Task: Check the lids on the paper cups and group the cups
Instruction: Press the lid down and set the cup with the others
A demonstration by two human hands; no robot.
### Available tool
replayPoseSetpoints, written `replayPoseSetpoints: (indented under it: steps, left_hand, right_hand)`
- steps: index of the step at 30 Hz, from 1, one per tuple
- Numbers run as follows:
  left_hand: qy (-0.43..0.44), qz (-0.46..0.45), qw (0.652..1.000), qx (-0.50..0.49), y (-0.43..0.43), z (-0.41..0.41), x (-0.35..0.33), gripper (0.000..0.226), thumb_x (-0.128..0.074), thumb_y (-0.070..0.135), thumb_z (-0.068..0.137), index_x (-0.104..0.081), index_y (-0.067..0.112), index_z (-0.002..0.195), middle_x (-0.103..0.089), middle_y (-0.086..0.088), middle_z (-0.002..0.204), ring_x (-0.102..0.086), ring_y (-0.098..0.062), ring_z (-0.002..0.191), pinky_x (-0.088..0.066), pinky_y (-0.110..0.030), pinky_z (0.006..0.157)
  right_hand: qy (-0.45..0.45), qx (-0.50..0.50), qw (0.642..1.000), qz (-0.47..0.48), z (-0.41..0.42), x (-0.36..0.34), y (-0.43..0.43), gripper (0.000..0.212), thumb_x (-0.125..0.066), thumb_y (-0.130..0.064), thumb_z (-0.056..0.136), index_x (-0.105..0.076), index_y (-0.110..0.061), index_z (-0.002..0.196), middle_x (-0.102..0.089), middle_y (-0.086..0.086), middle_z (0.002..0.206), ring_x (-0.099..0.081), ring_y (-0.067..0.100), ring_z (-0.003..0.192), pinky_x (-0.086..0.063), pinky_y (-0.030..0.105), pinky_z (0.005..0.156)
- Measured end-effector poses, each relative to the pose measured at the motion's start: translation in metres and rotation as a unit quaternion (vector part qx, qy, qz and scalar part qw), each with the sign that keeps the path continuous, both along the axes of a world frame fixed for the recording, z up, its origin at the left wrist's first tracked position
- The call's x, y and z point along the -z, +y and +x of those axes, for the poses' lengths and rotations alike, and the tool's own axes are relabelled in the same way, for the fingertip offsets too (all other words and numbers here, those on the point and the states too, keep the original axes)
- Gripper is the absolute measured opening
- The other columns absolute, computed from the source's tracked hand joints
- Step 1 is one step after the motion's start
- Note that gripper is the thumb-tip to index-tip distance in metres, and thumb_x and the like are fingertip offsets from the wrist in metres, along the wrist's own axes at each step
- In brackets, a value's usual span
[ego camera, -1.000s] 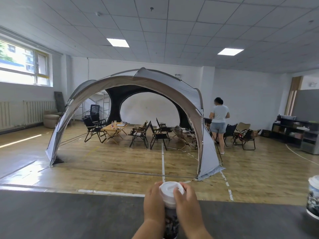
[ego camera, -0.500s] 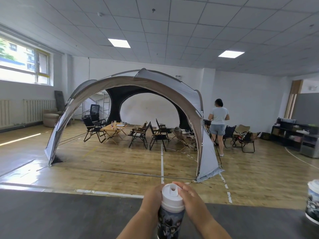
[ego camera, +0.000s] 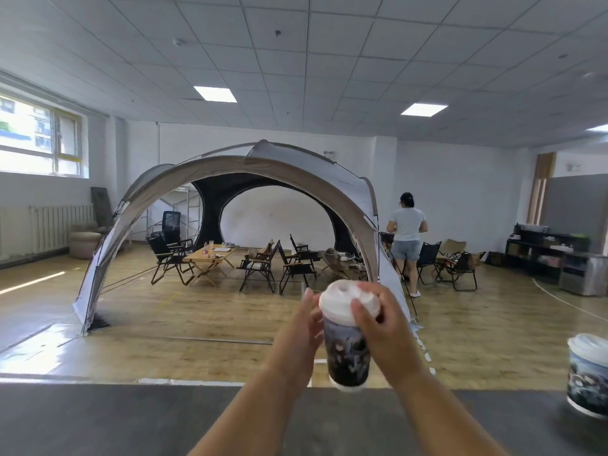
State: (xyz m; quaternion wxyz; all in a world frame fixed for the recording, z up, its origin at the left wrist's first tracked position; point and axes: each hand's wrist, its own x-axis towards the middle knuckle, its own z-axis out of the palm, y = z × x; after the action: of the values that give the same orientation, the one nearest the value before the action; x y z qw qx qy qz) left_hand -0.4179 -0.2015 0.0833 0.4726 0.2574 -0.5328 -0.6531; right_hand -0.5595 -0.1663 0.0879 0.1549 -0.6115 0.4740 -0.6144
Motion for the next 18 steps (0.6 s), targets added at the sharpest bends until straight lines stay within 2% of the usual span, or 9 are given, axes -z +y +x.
replayPoseSetpoints:
  steps: [3,5,8,10,12,13,14,16,18]
  left_hand:
    - [-0.01,-0.048,0.998,0.023,0.011,0.002,-0.028,0.044,-0.051,0.055,0.08,-0.074,0.024,0.102,-0.071,-0.005,0.111,-0.059,-0.024,0.112,-0.041,-0.042,0.102]
    - [-0.004,-0.015,0.998,0.067,0.02,0.0,-0.028,0.046,-0.052,0.053,0.083,-0.071,0.02,0.109,-0.07,-0.009,0.112,-0.062,-0.024,0.106,-0.048,-0.039,0.094]
    - [0.053,0.049,0.984,0.161,0.036,-0.01,-0.017,0.05,-0.056,0.055,0.086,-0.07,0.018,0.116,-0.067,-0.012,0.116,-0.062,-0.026,0.104,-0.049,-0.039,0.089]
    - [0.087,0.063,0.97,0.216,0.046,-0.018,-0.017,0.05,-0.061,0.05,0.086,-0.066,0.017,0.123,-0.063,-0.013,0.125,-0.06,-0.026,0.107,-0.048,-0.041,0.094]
    - [0.109,0.063,0.961,0.245,0.053,-0.024,-0.021,0.051,-0.063,0.042,0.087,-0.06,0.014,0.13,-0.062,-0.015,0.13,-0.06,-0.026,0.106,-0.047,-0.044,0.097]
    - [0.119,0.059,0.959,0.252,0.056,-0.026,-0.022,0.051,-0.064,0.038,0.087,-0.058,0.013,0.131,-0.061,-0.016,0.131,-0.06,-0.026,0.106,-0.047,-0.044,0.098]
    - [0.128,0.052,0.958,0.252,0.058,-0.027,-0.024,0.05,-0.064,0.037,0.087,-0.058,0.013,0.13,-0.061,-0.017,0.131,-0.061,-0.026,0.105,-0.047,-0.044,0.098]
    - [0.145,0.036,0.963,0.225,0.059,-0.027,-0.028,0.045,-0.064,0.035,0.088,-0.059,0.011,0.127,-0.066,-0.016,0.121,-0.065,-0.024,0.095,-0.051,-0.041,0.09]
    - [0.148,0.021,0.978,0.146,0.056,-0.025,-0.032,0.046,-0.064,0.033,0.085,-0.058,0.009,0.124,-0.071,-0.012,0.104,-0.068,-0.021,0.083,-0.054,-0.037,0.079]
  right_hand:
    - [-0.075,-0.078,0.994,0.007,-0.02,-0.066,0.002,0.044,-0.059,-0.057,0.085,-0.06,-0.022,0.112,-0.062,0.005,0.108,-0.066,0.017,0.09,-0.056,0.04,0.083]
    - [-0.179,-0.182,0.965,0.053,-0.03,-0.092,0.002,0.045,-0.05,-0.05,0.088,-0.064,-0.013,0.111,-0.064,0.014,0.107,-0.066,0.025,0.092,-0.052,0.041,0.084]
    - [-0.281,-0.246,0.92,0.121,-0.042,-0.099,-0.003,0.062,-0.034,-0.057,0.096,-0.079,-0.015,0.087,-0.073,0.011,0.089,-0.071,0.024,0.079,-0.047,0.04,0.082]
    - [-0.316,-0.251,0.906,0.128,-0.046,-0.097,-0.01,0.062,-0.04,-0.063,0.092,-0.077,-0.014,0.089,-0.072,0.009,0.085,-0.069,0.023,0.077,-0.049,0.04,0.083]
    - [-0.325,-0.265,0.897,0.136,-0.045,-0.097,-0.012,0.069,-0.061,-0.067,0.079,-0.061,-0.009,0.118,-0.065,0.011,0.103,-0.065,0.026,0.091,-0.053,0.041,0.083]
    - [-0.321,-0.281,0.894,0.138,-0.045,-0.098,-0.012,0.079,-0.07,-0.065,0.072,-0.055,-0.01,0.126,-0.062,0.012,0.109,-0.063,0.027,0.095,-0.056,0.041,0.081]
    - [-0.324,-0.288,0.892,0.126,-0.043,-0.101,-0.01,0.076,-0.073,-0.062,0.071,-0.058,-0.009,0.123,-0.064,0.012,0.108,-0.064,0.026,0.094,-0.058,0.039,0.077]
    - [-0.317,-0.278,0.901,0.102,-0.041,-0.103,-0.007,0.054,-0.059,-0.06,0.086,-0.07,-0.011,0.106,-0.071,0.011,0.097,-0.07,0.024,0.086,-0.059,0.037,0.074]
    - [-0.259,-0.255,0.928,0.083,-0.037,-0.105,-0.002,0.063,-0.047,-0.067,0.088,-0.063,-0.015,0.119,-0.07,0.013,0.112,-0.068,0.027,0.1,-0.052,0.047,0.094]
